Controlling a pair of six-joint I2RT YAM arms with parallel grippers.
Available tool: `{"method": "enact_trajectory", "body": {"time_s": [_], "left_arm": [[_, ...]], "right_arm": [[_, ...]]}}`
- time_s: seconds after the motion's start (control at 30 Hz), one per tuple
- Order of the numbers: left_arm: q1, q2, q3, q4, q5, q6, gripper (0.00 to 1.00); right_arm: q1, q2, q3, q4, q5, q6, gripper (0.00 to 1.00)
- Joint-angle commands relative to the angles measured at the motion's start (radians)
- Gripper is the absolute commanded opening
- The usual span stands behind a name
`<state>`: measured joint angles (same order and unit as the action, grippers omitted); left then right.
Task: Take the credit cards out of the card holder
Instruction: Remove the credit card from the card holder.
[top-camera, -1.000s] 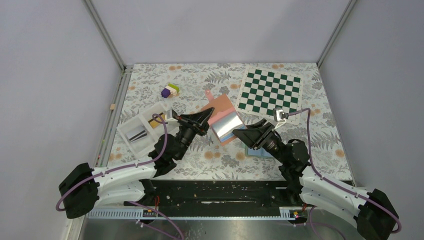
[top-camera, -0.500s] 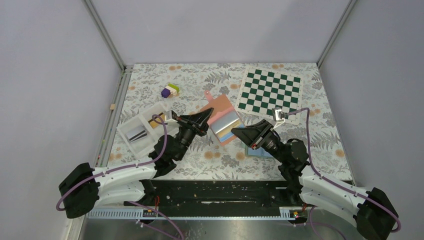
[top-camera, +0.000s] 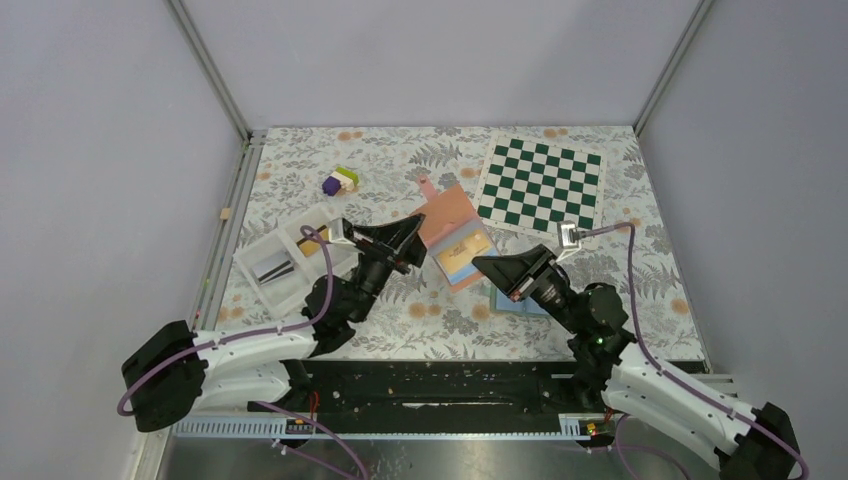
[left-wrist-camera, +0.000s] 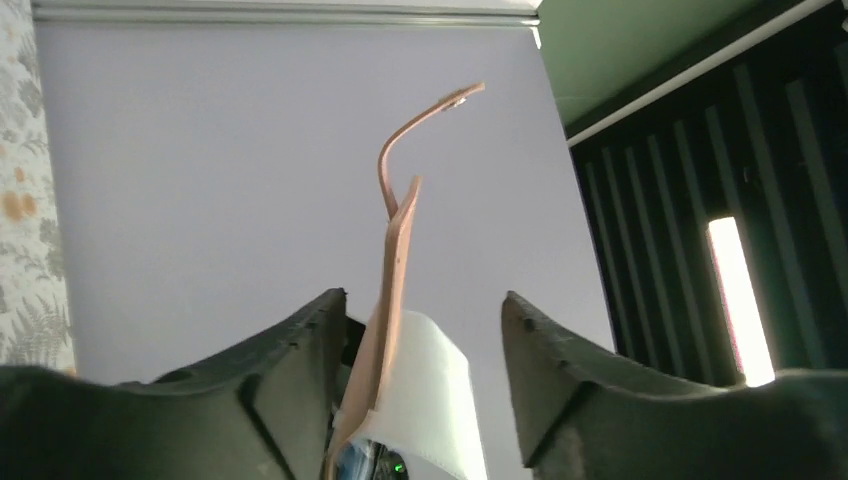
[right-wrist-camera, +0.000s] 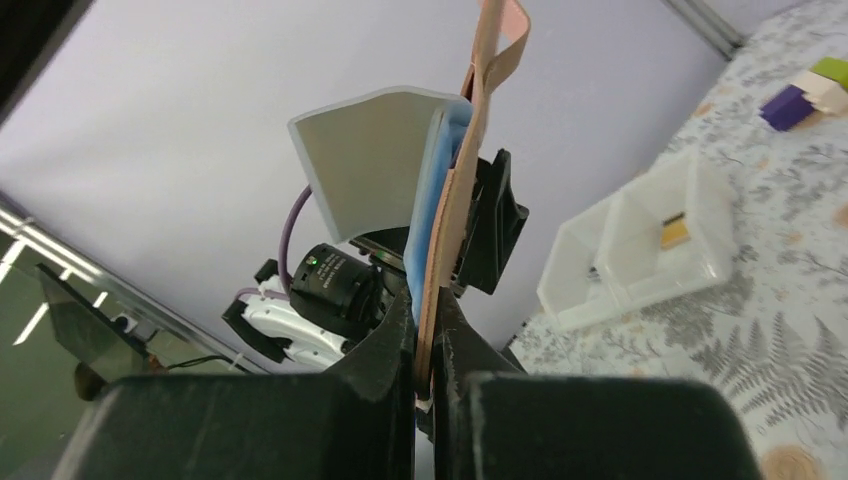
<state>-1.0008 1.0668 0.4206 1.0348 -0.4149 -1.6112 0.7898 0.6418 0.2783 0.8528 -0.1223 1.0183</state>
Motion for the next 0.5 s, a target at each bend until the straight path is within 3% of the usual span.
{"method": "enact_trajectory", "body": {"time_s": [0.0,0.13,0.2,0.33,0.47], "left_arm": [[0.006,-0.027,-0.093,0.145,0.040,0.191,0.67],[0.039,-0.113,-0.218,0.101,0.051,0.310,0.73],[0.053,-0.188,-0.232,0.000,0.082,0.411,0.76],[0.055,-0.344,-0.074,-0.450,0.177,0.762,0.85],[0.056,-0.339,0.096,-0.661,0.319,1.013,0.93]], "right_arm": [[0.000,-0.139,0.094,-0.379,0.072,-0.126,0.00],[0.000,-0.192,0.248,-0.847,0.104,-0.278,0.00],[0.001,-0.181,0.335,-1.021,0.109,-0.348,0.00],[0.000,-0.094,0.530,-1.308,0.087,-0.453,0.00],[0.000,0.005,0.699,-1.517,0.050,-0.540,0.00]]}}
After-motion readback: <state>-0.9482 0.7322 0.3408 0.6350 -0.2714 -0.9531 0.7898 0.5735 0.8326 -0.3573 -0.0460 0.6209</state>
